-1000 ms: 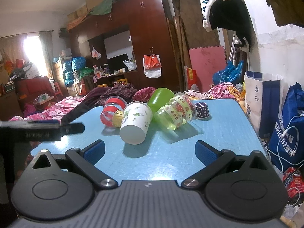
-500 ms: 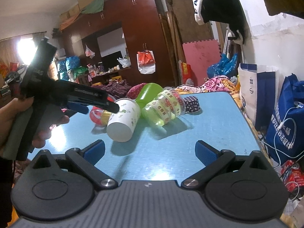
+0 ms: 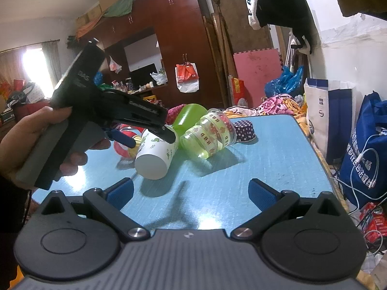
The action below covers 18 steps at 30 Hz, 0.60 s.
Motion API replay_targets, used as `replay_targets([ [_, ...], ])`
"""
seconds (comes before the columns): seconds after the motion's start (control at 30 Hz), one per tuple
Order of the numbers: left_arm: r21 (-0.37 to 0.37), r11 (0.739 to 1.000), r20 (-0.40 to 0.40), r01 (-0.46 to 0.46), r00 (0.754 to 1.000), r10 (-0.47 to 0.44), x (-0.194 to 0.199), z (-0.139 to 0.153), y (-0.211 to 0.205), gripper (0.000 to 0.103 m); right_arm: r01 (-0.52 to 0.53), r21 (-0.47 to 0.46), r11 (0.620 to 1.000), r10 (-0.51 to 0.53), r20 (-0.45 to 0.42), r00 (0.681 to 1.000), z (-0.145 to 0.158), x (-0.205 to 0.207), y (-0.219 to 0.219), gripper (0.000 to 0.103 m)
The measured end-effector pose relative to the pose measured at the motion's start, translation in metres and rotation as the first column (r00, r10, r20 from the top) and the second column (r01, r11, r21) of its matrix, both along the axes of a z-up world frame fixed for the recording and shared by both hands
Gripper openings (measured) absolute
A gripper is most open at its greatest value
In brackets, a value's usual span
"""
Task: Flip cup upright
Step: 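Move the left gripper toward the white paper cup lying on its side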
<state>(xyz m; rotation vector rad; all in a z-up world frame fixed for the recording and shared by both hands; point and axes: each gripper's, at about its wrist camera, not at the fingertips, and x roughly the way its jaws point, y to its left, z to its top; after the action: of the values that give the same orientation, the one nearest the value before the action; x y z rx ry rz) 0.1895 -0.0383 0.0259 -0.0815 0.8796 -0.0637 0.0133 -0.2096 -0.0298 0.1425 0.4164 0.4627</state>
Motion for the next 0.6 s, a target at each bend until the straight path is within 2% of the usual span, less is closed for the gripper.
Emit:
replay_targets([
  [0.37, 0.004, 1.0, -0.045, -0.01, 0.999, 0.01, 0.008, -0.011, -0.001, 0.077, 0.0, 0.002, 1.0, 0.0, 0.001, 1.0, -0.001, 0.0, 0.001, 0.102],
  [0.47, 0.022, 1.0, -0.039, 0.002, 0.999, -0.001, 0.004, -0.01, -0.003, 0.076, 0.001, 0.002, 1.0, -0.001, 0.001, 1.0, -0.001, 0.0, 0.001, 0.102],
  [0.6, 0.008, 1.0, -0.017, 0.029, 0.999, -0.029, -0.012, -0.005, 0.0, 0.076, 0.004, 0.007, 1.0, -0.004, -0.001, 1.0, -0.002, 0.0, -0.001, 0.102],
])
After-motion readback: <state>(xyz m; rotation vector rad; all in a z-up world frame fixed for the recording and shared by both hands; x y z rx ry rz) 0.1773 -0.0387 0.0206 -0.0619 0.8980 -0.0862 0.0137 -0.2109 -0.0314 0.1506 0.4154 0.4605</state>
